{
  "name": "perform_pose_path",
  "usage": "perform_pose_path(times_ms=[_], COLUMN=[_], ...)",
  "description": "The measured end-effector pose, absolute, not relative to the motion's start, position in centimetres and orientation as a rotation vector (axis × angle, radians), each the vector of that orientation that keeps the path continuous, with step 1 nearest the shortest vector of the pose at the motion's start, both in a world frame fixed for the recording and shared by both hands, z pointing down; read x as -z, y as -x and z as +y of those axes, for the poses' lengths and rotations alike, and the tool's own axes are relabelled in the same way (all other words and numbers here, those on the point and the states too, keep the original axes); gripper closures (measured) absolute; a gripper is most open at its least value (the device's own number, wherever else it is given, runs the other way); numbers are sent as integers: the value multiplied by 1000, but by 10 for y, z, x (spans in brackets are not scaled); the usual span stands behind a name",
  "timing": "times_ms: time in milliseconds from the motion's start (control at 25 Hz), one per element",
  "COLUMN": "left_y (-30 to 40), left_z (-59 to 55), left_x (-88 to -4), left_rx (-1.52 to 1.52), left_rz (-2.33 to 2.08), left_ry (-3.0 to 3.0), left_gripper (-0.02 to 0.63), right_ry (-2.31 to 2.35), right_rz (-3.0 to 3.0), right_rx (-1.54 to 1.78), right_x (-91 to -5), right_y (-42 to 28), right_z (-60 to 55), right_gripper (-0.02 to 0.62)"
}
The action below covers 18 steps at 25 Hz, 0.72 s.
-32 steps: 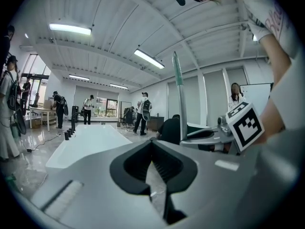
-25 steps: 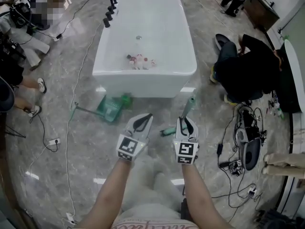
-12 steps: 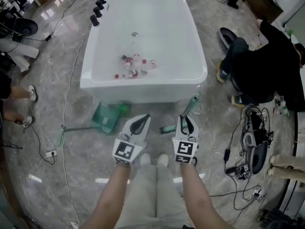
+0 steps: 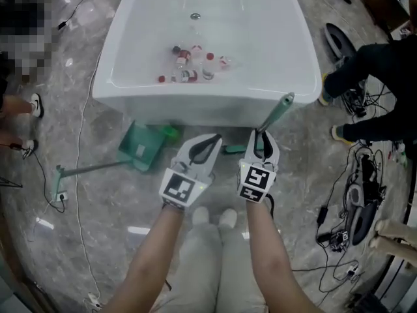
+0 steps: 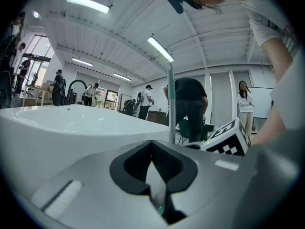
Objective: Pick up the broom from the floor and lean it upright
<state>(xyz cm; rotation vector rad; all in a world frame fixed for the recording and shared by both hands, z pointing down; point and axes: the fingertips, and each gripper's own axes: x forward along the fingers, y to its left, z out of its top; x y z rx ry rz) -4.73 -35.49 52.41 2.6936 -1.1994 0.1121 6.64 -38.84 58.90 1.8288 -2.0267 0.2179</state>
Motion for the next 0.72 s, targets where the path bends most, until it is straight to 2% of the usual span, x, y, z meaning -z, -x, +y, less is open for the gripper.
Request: perform_pose_path(times_ms=[720], left_y=[92], left_z=[-402], left_x=[-559], left_rx=[-109], left_rz=[-1255], left_ry=[-2690], left_gripper=[606], right_ry=[-1824], right_rz=[-1755], right_rx=[-111], right_x=[-652], right_y=[-20], right_z=[-432], right_gripper=[517])
